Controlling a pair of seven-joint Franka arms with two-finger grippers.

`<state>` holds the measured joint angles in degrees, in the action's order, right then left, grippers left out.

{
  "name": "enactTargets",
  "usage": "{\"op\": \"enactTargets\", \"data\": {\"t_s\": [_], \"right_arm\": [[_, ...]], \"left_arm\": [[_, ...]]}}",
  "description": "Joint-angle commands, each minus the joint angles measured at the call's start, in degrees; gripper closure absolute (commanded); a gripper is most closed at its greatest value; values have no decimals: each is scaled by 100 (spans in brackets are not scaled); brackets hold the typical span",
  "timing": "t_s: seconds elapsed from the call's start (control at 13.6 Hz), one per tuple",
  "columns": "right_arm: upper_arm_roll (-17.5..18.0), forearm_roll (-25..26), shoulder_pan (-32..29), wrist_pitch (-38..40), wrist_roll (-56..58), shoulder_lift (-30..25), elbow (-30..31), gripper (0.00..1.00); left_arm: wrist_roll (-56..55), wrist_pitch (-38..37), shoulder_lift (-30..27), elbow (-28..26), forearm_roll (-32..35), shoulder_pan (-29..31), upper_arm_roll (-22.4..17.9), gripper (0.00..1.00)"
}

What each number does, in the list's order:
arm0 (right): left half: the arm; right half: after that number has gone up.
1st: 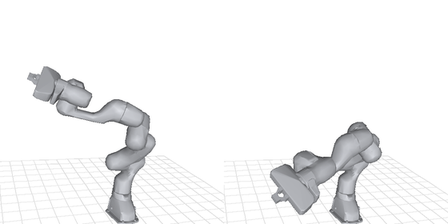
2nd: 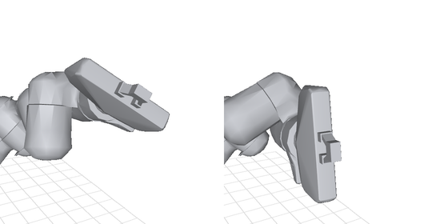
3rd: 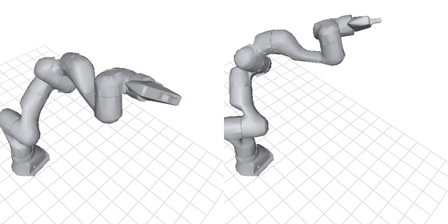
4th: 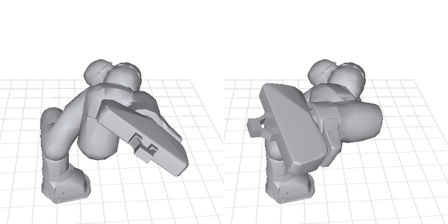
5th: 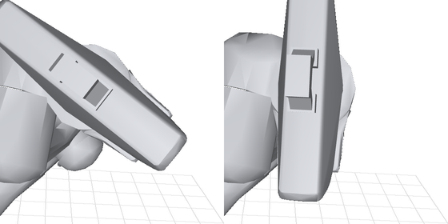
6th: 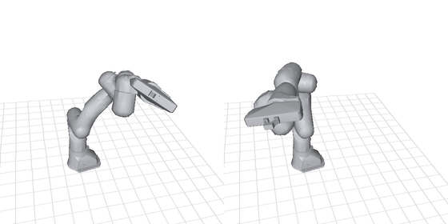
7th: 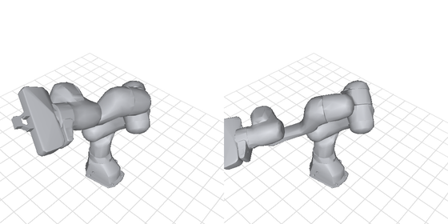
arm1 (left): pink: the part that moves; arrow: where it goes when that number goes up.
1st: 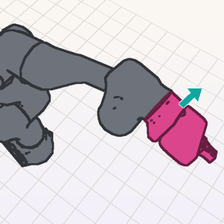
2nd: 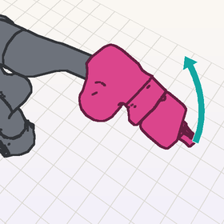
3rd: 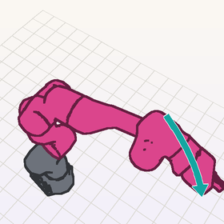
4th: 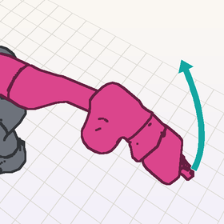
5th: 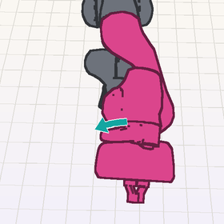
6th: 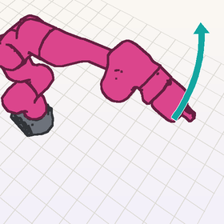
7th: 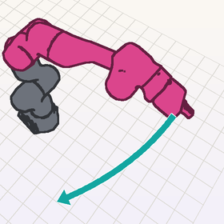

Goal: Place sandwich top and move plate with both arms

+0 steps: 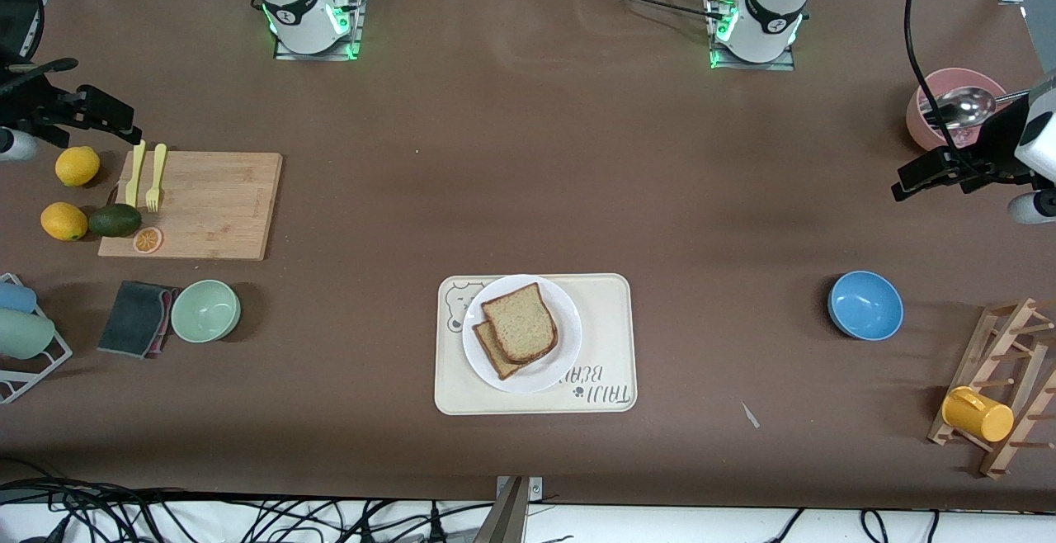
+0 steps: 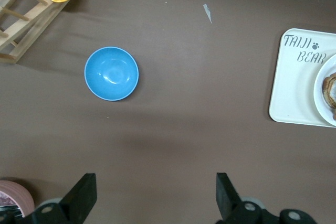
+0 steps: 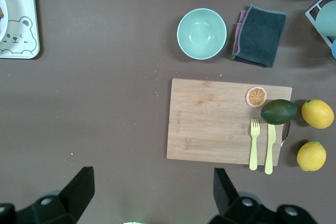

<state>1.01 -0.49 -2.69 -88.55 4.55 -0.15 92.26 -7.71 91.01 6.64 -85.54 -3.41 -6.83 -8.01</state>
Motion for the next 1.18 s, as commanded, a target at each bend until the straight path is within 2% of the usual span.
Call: {"op": "enactTargets", "data": {"t_s": [0.0, 1.11], "right_arm": [[13, -83, -13, 57, -59, -73, 11, 0], [13, -83, -13, 57, 20, -47, -6, 0]], "left_arm": [[-46, 22, -102, -95, 226, -47, 36, 0], [-72, 4, -58, 195, 279, -55, 107, 0]]}}
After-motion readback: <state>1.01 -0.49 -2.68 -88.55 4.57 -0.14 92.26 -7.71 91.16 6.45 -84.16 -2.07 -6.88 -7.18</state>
